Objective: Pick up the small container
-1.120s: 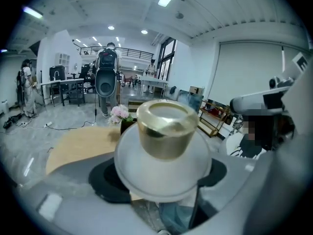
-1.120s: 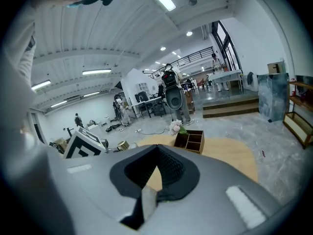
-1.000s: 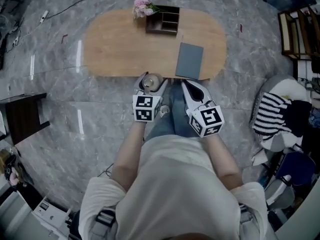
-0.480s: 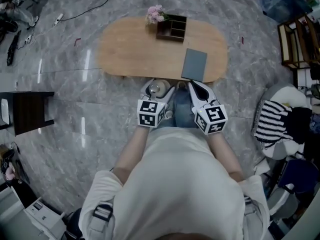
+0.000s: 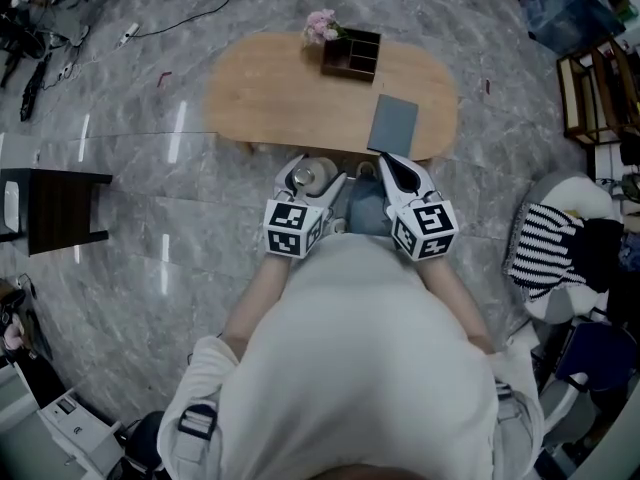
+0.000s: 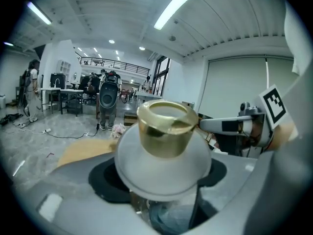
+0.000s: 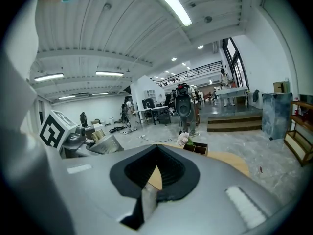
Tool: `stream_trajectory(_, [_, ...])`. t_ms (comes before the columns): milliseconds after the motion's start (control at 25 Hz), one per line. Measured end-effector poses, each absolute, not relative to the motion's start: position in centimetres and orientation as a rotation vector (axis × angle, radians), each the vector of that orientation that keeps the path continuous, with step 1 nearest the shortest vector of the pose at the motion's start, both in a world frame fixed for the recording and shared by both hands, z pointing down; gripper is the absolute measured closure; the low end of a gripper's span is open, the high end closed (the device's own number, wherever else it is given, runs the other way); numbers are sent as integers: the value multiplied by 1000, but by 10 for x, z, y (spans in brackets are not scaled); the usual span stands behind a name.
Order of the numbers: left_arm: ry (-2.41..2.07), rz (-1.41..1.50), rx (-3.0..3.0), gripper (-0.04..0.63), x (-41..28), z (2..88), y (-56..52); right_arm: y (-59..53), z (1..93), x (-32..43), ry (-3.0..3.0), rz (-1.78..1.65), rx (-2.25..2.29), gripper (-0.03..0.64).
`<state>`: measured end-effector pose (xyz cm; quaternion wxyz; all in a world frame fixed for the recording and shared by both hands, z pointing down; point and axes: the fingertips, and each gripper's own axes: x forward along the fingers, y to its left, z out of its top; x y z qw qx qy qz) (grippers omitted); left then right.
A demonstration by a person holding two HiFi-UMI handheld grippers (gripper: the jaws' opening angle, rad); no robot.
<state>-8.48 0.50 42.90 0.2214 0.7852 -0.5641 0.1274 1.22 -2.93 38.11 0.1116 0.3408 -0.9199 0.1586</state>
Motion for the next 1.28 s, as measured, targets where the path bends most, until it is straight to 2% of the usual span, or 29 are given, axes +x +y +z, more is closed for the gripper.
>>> stream_trajectory(1280, [-1630,315,2132,247,-108,427,1,-40,384,2,-2694,419,980,618])
